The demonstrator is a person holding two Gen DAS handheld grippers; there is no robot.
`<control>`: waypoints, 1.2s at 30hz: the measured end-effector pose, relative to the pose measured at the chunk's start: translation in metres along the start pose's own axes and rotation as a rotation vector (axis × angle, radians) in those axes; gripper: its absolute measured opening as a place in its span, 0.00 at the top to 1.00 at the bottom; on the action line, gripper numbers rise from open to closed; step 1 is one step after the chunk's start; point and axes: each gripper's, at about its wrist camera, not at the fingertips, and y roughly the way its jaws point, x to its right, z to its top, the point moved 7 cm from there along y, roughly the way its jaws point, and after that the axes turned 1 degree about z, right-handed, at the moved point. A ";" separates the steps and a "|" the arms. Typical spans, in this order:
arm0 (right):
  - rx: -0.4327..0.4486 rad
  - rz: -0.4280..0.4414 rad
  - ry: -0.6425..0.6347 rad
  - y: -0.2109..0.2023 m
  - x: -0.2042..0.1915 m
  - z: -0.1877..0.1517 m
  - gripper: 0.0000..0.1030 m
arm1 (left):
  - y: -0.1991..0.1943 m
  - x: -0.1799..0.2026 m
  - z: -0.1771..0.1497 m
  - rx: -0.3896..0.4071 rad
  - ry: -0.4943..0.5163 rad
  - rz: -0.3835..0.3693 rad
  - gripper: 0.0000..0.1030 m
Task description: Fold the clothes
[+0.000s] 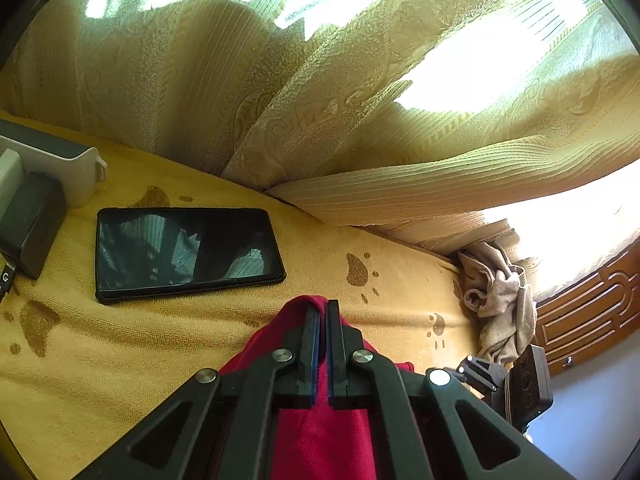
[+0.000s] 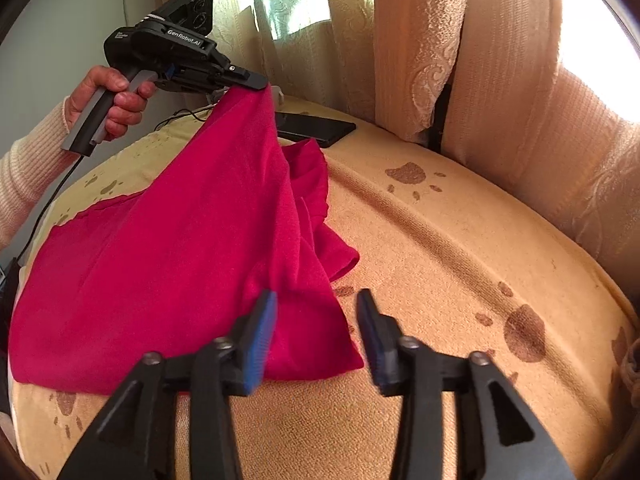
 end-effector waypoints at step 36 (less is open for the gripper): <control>0.159 -0.161 -0.073 -0.020 -0.035 0.042 0.55 | 0.076 -0.037 -0.009 -0.046 0.101 0.239 0.97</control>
